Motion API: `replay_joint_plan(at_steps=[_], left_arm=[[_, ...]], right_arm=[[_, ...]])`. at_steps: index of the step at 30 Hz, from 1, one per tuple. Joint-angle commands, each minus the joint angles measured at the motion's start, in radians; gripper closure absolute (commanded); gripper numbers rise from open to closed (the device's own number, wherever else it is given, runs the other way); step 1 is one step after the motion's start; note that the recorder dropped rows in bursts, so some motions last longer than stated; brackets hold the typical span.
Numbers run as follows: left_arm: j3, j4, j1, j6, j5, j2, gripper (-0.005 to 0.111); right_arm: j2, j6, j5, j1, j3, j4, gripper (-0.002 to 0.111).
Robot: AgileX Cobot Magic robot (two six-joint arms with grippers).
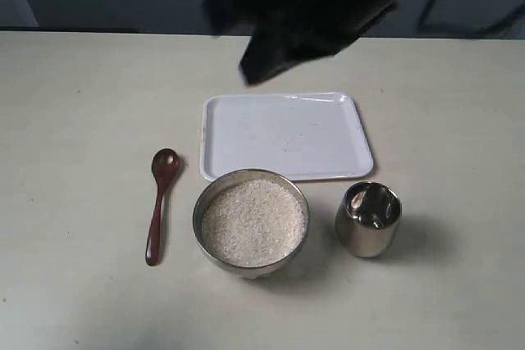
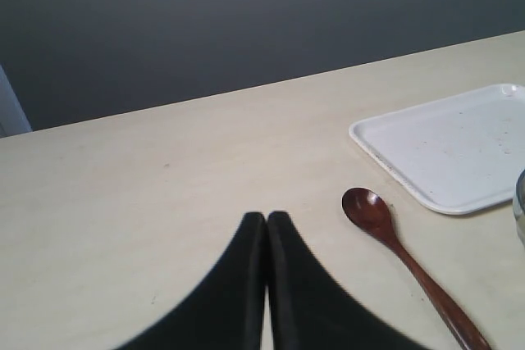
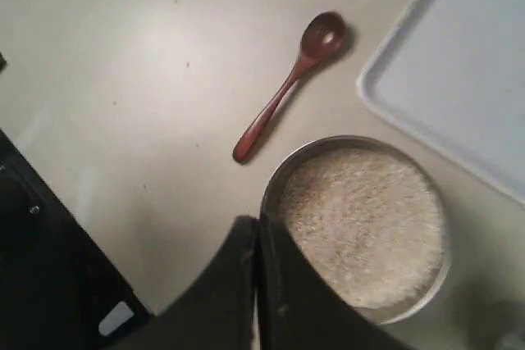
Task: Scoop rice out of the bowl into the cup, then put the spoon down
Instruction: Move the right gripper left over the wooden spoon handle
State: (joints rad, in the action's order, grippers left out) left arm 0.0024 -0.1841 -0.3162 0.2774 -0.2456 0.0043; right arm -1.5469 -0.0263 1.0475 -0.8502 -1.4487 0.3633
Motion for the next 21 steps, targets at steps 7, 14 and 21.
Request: replay_joint_plan(at_steps=[7,14,21], left_arm=[[-0.002,0.001,-0.005,-0.005,0.007,-0.004,0.106],[-0.002,0.001,-0.005,-0.005,0.007,-0.004,0.106],[-0.002,0.001,-0.005,-0.005,0.007,-0.004,0.106]], right_arm=[[-0.400,0.047,-0.202,-0.272,-0.213,-0.021,0.097],[-0.537,0.209,-0.126,-0.309,-0.338,-0.193,0.070],[-0.627,0.294,-0.086,-0.309,-0.384,-0.218,0.070]])
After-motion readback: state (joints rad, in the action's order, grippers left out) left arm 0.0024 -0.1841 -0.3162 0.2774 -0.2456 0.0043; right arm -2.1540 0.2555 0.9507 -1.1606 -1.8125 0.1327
